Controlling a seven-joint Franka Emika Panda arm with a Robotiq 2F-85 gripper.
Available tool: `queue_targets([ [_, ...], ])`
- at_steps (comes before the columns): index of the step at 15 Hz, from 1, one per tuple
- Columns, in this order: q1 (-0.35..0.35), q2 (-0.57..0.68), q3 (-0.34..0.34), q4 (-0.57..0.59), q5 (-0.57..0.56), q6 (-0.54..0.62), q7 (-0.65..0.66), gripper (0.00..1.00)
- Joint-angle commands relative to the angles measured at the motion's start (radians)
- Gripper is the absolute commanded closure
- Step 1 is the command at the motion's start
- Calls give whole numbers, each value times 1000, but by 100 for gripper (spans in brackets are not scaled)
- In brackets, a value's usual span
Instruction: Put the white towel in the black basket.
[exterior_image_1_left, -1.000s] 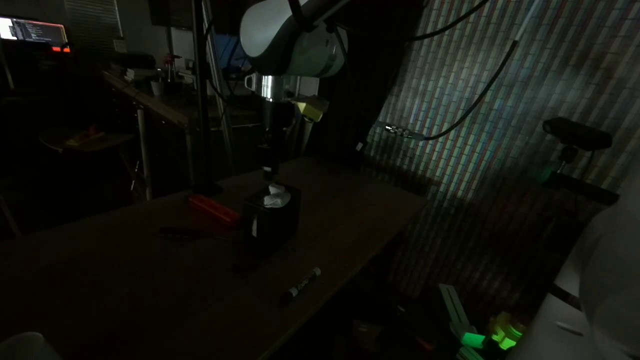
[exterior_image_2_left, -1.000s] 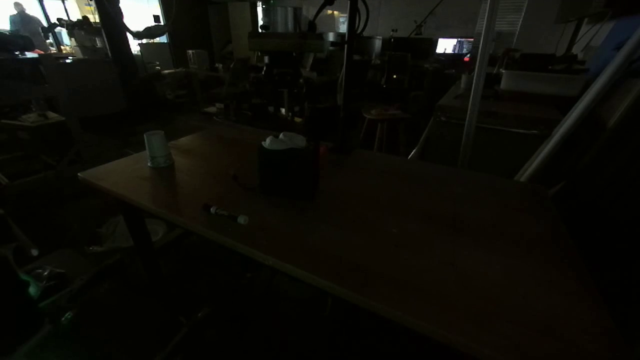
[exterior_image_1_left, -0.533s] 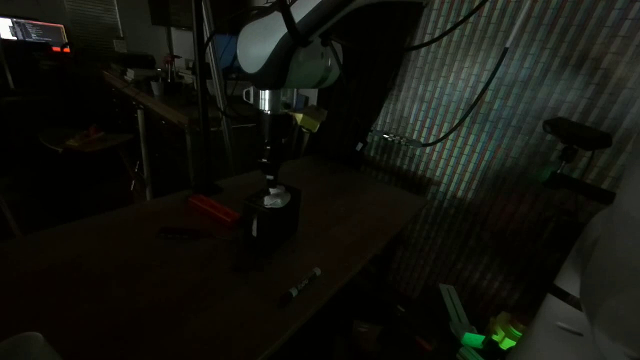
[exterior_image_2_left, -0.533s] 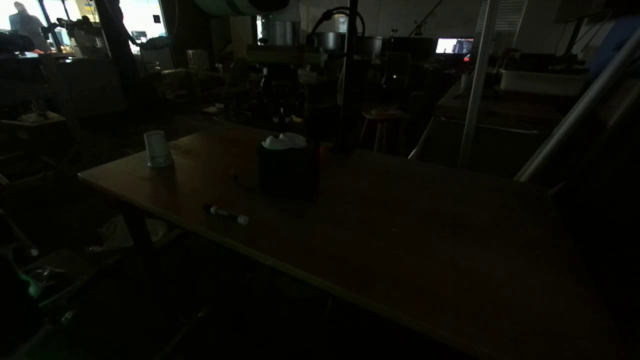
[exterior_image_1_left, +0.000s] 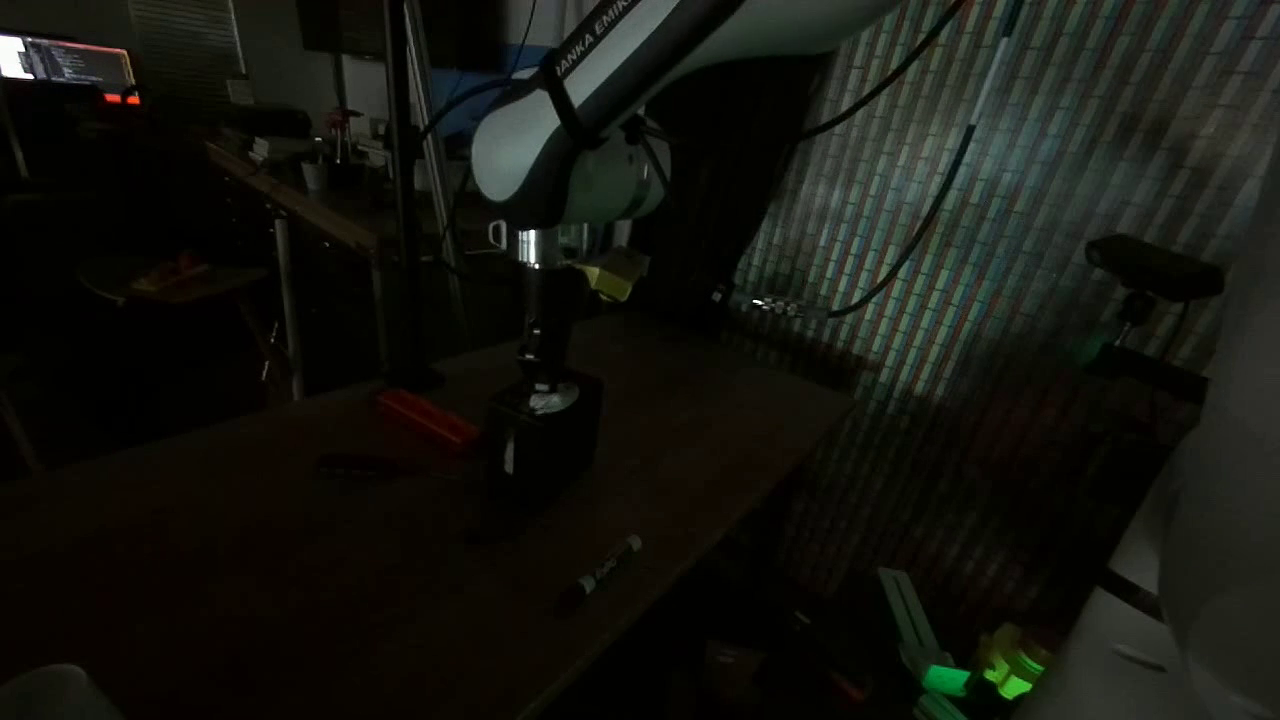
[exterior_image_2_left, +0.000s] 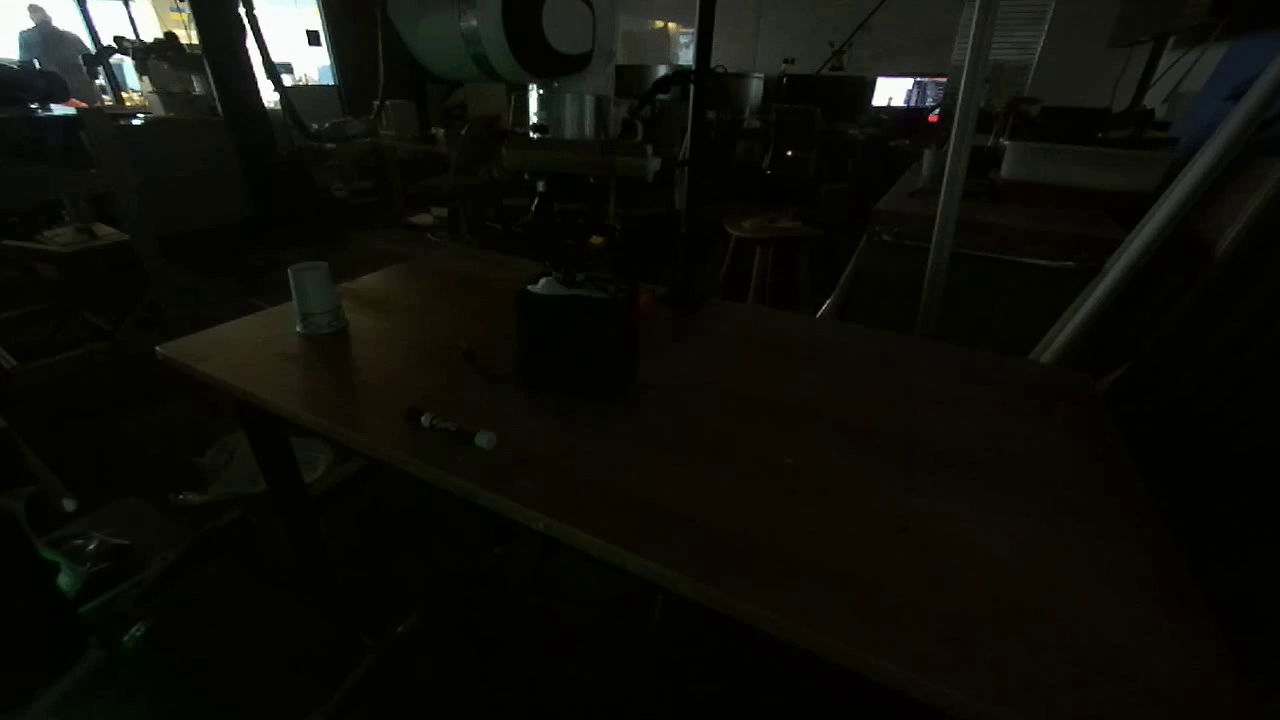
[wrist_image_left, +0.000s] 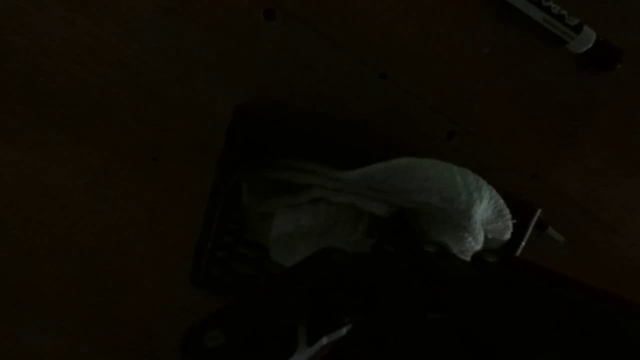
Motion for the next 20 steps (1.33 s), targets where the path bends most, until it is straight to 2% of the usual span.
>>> queue_targets([
  [1, -11, 56, -1, 26, 17, 21, 4, 100],
  [12, -50, 182, 27, 80, 105, 17, -20, 100],
  [20, -60, 51, 3, 28, 73, 0, -8, 100],
])
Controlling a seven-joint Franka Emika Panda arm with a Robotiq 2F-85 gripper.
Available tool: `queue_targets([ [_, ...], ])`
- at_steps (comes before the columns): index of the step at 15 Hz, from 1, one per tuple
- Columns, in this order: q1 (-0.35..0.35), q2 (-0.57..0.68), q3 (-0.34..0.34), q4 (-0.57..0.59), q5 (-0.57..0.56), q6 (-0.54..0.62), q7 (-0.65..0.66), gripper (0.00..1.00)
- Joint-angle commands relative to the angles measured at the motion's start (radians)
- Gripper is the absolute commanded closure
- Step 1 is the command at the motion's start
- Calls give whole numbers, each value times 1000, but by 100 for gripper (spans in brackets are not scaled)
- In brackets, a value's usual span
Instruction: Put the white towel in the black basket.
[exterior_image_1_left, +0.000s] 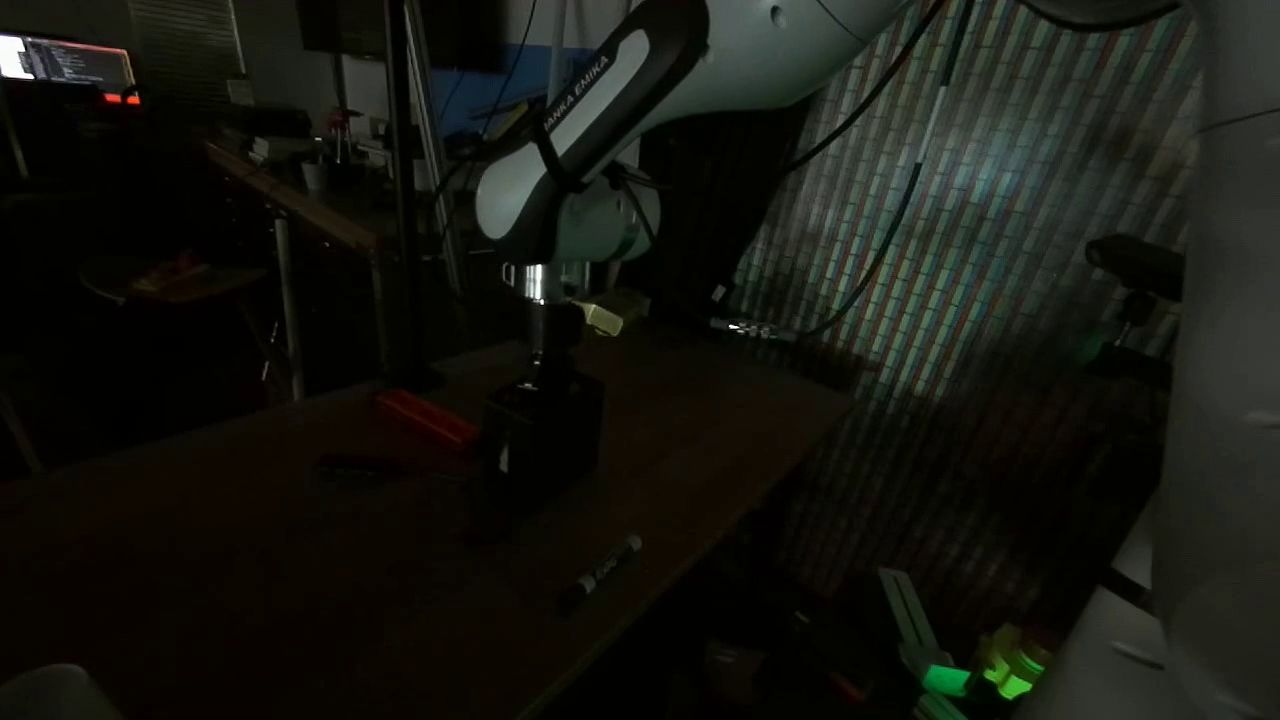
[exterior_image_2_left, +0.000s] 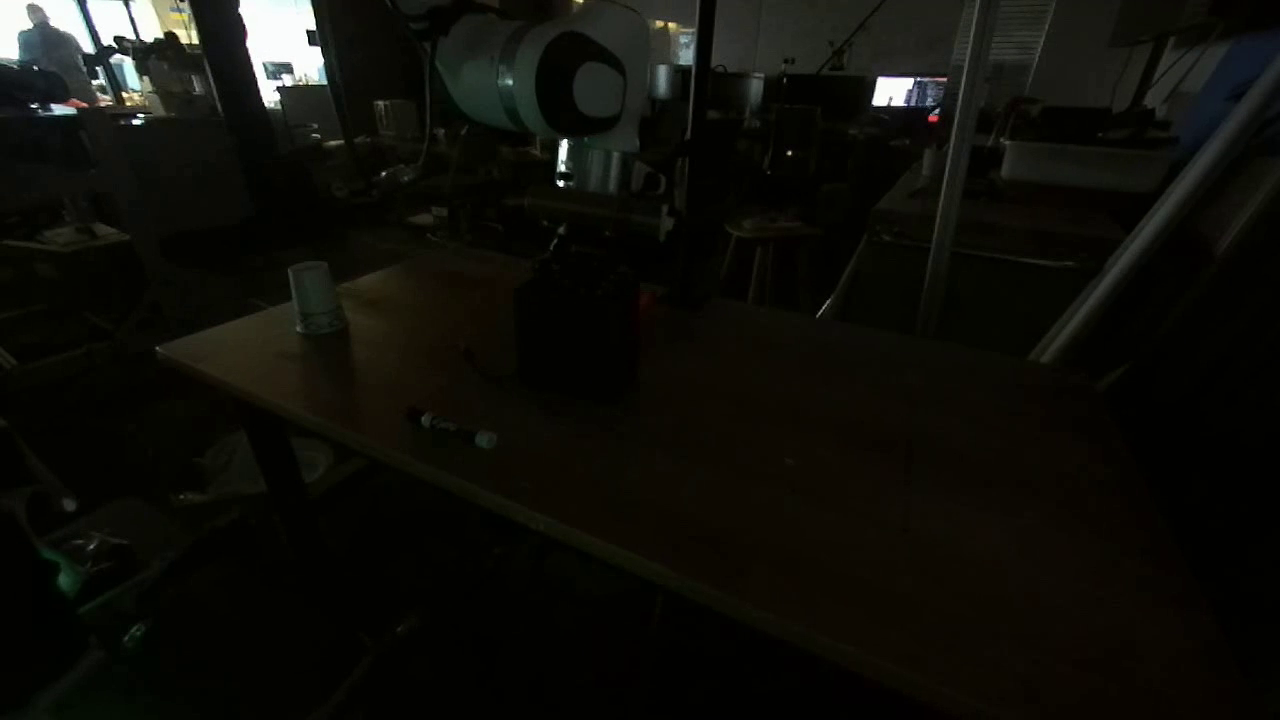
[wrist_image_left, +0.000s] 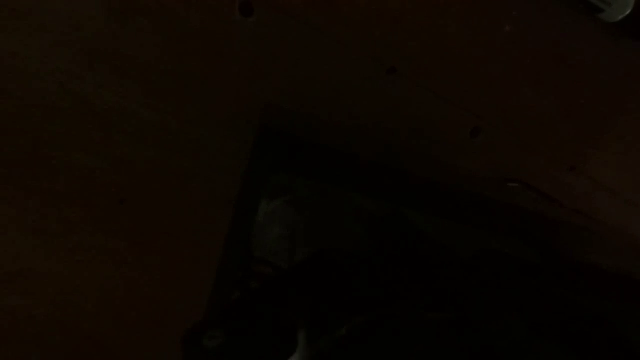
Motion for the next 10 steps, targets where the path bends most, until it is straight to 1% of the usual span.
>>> queue_targets([
  [1, -15, -100, -11, -36, -17, -16, -3, 100],
  [4, -18, -173, -30, -52, -32, -23, 10, 100],
  [9, -15, -295, -59, -82, 0, -50, 38, 99],
  [10, -13, -320, -65, -92, 7, -58, 54, 74],
])
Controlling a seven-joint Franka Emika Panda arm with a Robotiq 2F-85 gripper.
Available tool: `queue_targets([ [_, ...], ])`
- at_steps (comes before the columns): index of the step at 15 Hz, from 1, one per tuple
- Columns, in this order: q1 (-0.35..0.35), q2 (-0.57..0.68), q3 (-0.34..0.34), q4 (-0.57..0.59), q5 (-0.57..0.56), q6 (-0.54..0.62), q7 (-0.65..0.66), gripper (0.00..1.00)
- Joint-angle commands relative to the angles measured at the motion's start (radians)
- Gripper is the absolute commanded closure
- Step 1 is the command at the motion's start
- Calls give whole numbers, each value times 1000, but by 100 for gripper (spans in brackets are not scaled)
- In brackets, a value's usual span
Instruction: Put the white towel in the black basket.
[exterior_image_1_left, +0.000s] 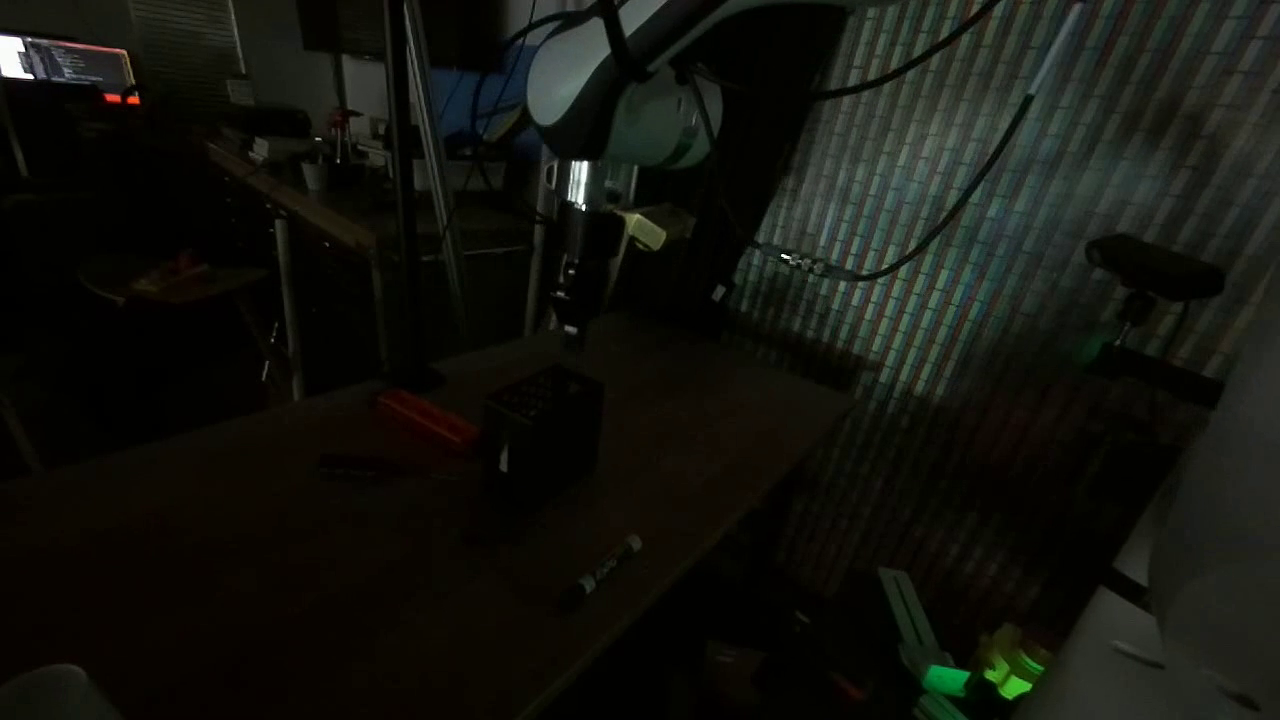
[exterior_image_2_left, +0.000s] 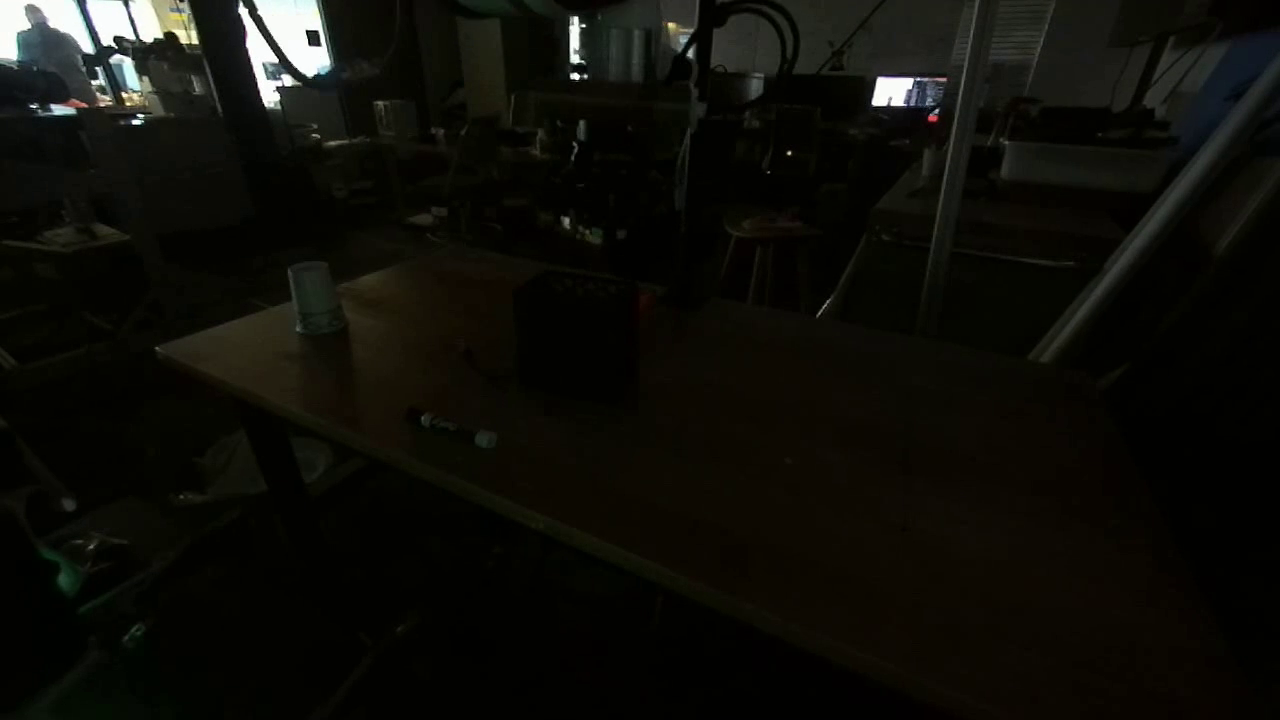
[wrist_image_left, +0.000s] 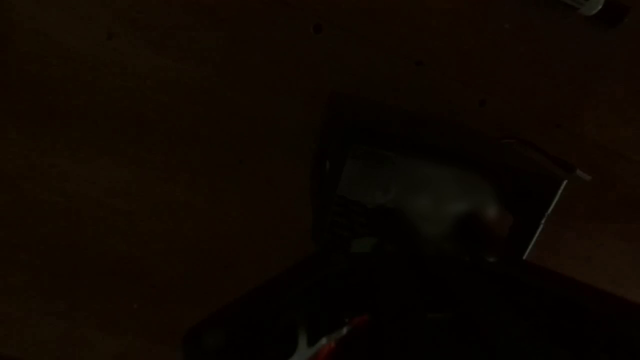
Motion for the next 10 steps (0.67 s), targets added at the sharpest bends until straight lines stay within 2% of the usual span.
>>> queue_targets([
  [1, 12, -22, -15, -6, 5, -8, 10, 98],
  [4, 15, -67, -24, -26, 6, -21, 26, 77],
  [5, 15, -70, -24, -30, 6, -21, 27, 74],
  [10, 15, -69, -24, -35, 6, -21, 31, 74],
])
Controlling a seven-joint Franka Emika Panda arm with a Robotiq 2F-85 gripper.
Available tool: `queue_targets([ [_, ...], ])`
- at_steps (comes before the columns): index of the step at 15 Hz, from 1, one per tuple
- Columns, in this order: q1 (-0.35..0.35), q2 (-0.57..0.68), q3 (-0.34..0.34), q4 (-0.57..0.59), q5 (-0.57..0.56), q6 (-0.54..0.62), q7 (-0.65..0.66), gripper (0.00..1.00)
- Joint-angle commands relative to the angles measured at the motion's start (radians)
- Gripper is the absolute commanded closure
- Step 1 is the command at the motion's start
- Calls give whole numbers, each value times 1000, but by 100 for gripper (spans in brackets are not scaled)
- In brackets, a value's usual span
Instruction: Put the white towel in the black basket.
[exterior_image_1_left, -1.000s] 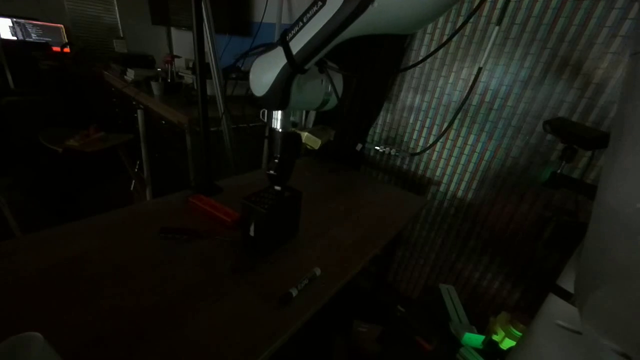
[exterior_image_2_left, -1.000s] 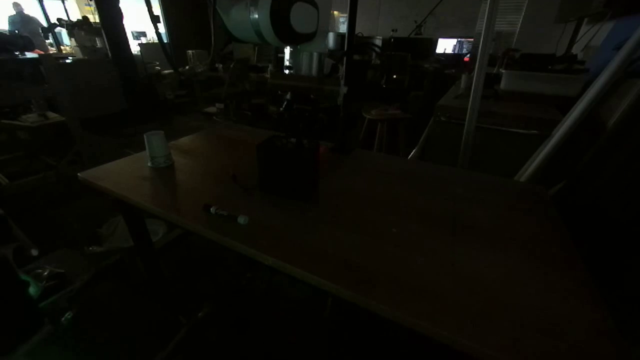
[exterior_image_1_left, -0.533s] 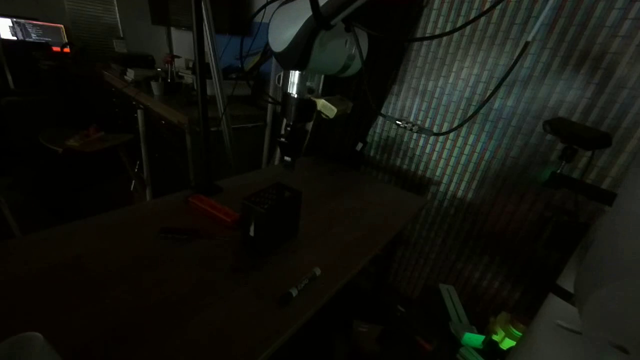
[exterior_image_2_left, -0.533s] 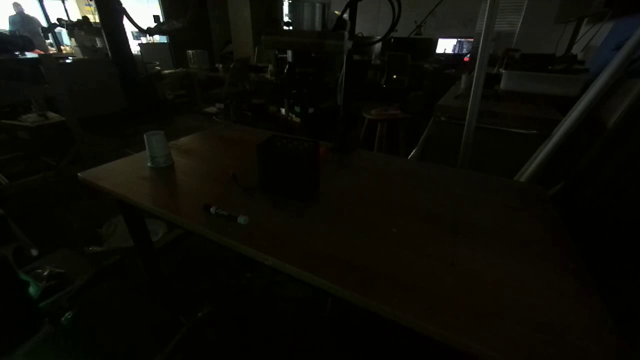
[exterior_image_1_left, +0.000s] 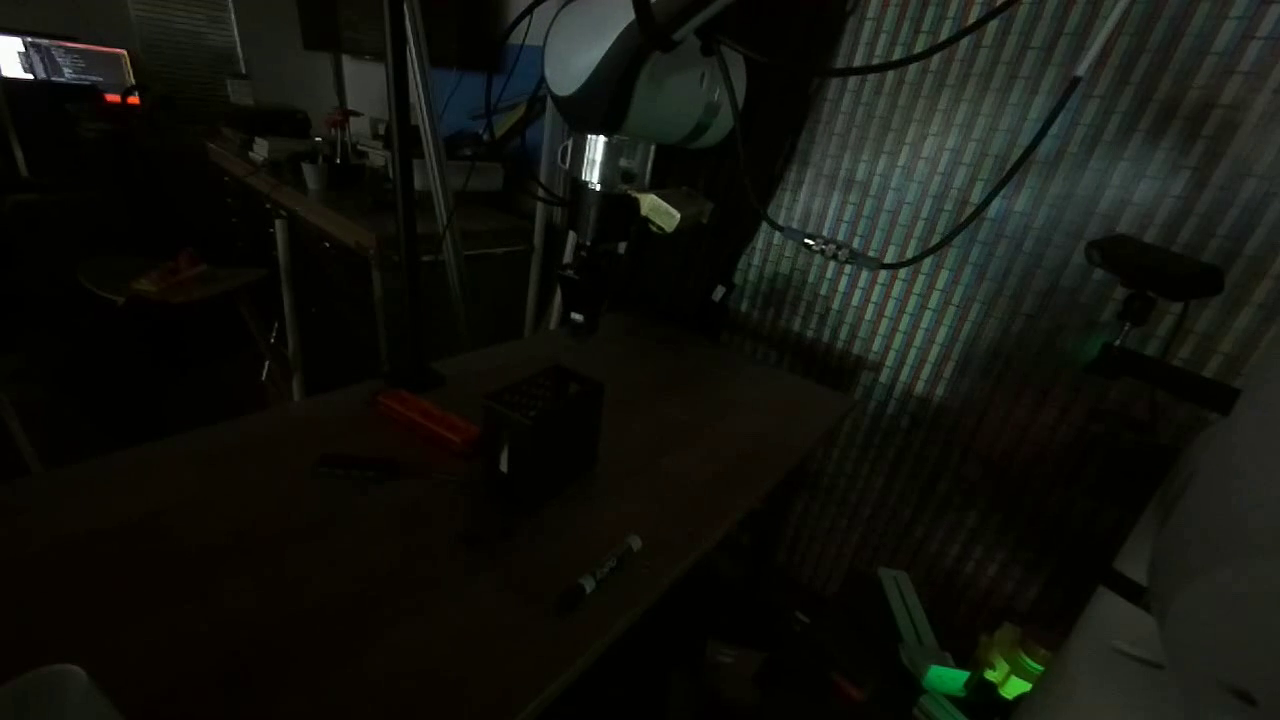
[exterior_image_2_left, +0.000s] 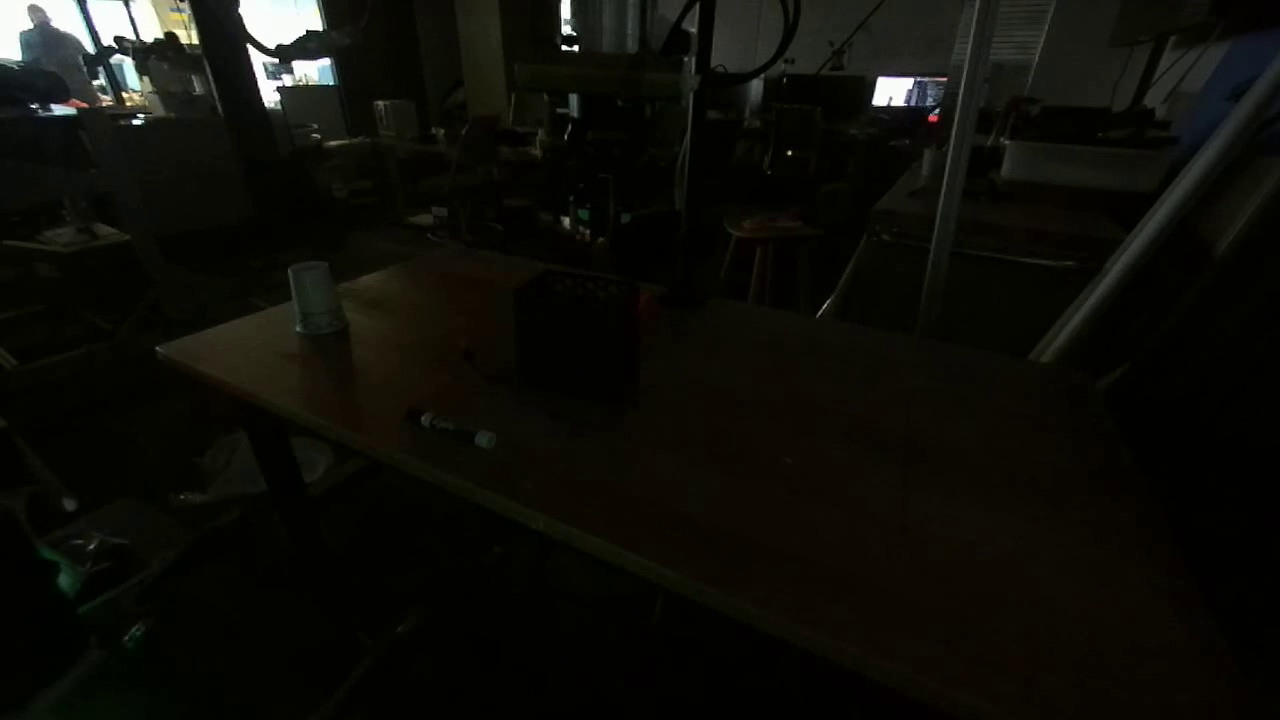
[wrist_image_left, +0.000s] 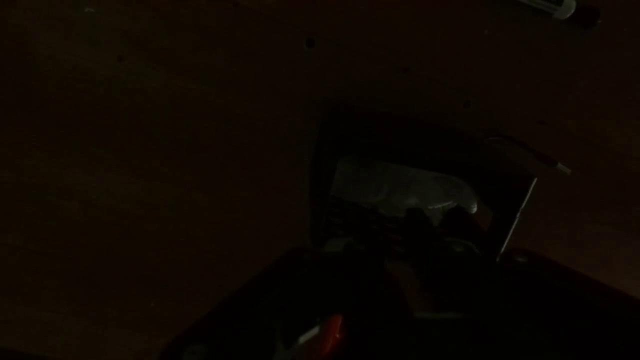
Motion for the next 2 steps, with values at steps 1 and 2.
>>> queue_targets([
  [1, 15, 0, -15, 1, 1, -2, 0, 74],
  [2, 15, 0, -15, 1, 1, -2, 1, 74],
])
